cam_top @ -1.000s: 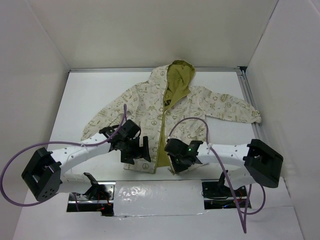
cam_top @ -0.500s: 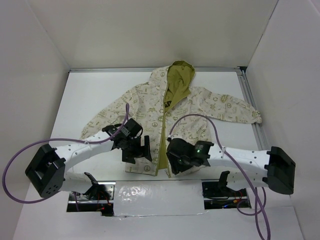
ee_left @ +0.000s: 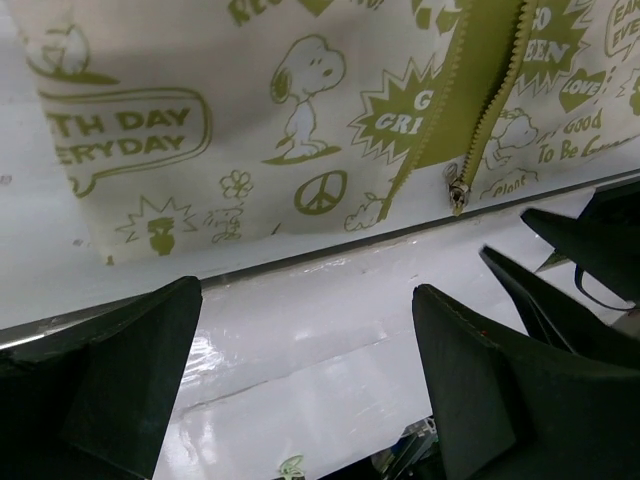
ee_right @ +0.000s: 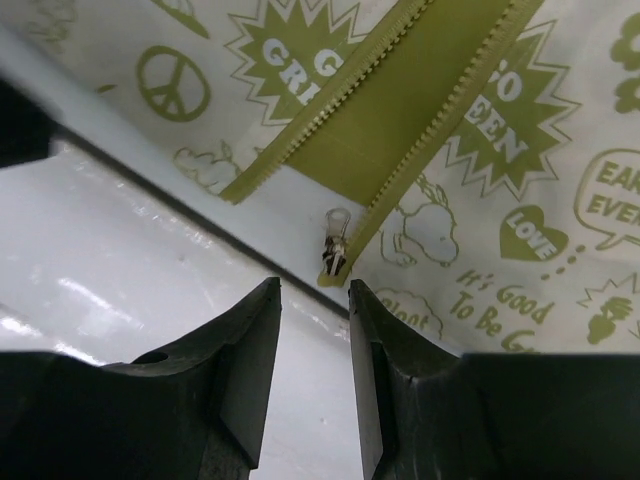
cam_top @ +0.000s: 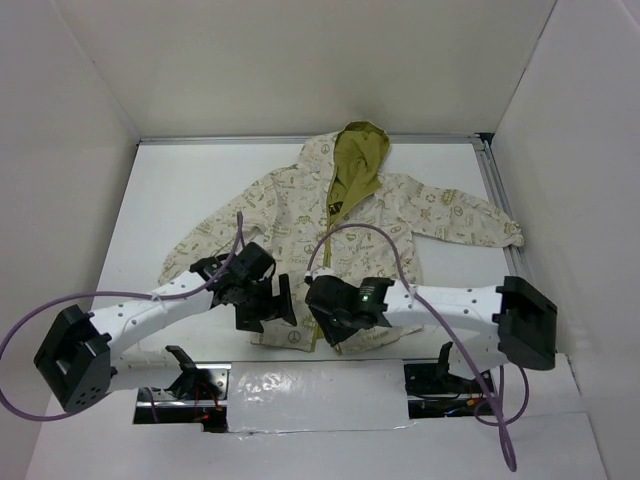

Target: Zip up the jacket

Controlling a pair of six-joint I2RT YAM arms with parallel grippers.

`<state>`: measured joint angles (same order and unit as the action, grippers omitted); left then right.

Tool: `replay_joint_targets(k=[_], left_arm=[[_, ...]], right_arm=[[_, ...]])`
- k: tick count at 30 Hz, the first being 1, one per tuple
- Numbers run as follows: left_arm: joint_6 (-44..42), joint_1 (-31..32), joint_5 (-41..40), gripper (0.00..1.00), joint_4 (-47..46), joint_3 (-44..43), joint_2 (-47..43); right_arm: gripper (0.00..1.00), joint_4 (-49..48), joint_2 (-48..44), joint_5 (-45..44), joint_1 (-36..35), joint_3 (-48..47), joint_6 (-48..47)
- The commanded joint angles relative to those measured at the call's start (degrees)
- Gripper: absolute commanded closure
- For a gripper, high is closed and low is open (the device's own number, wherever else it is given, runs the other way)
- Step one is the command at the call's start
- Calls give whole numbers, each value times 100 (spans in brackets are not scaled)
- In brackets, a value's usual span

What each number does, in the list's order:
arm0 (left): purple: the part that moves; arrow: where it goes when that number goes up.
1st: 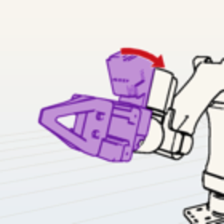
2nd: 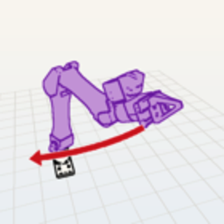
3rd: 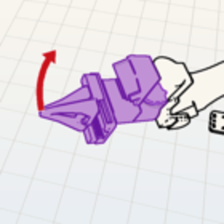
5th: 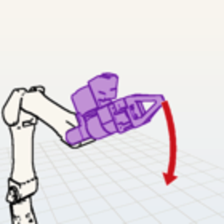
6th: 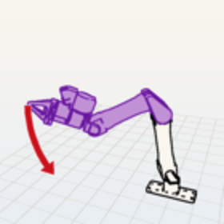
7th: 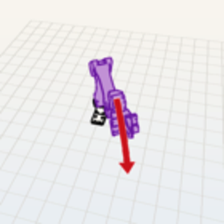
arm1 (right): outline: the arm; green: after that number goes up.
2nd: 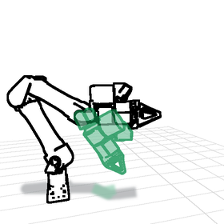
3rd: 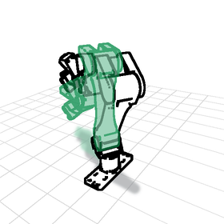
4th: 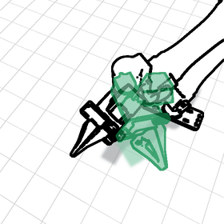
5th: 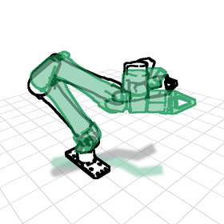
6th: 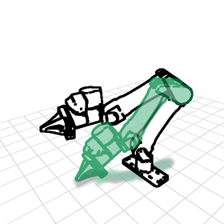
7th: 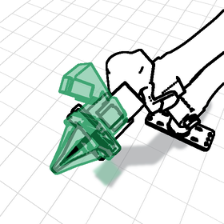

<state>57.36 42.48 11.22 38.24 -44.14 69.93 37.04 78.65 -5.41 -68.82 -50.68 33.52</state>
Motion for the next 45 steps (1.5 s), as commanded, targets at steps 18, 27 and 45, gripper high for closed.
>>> replay_joint_targets(k=[18, 27, 45], left_arm=[[302, -328, 38, 1, 412, 687, -1298], [293, -425, 38, 1, 439, 749, -1465], [161, -442, 64, 1, 351, 608, -1315]], right_arm=[[62, -21, 1715, -742, -448, -821, -56], [65, 190, 1891, -883, -440, -646, 242], [80, 454, 1794, -1050, -449, -496, 603]])
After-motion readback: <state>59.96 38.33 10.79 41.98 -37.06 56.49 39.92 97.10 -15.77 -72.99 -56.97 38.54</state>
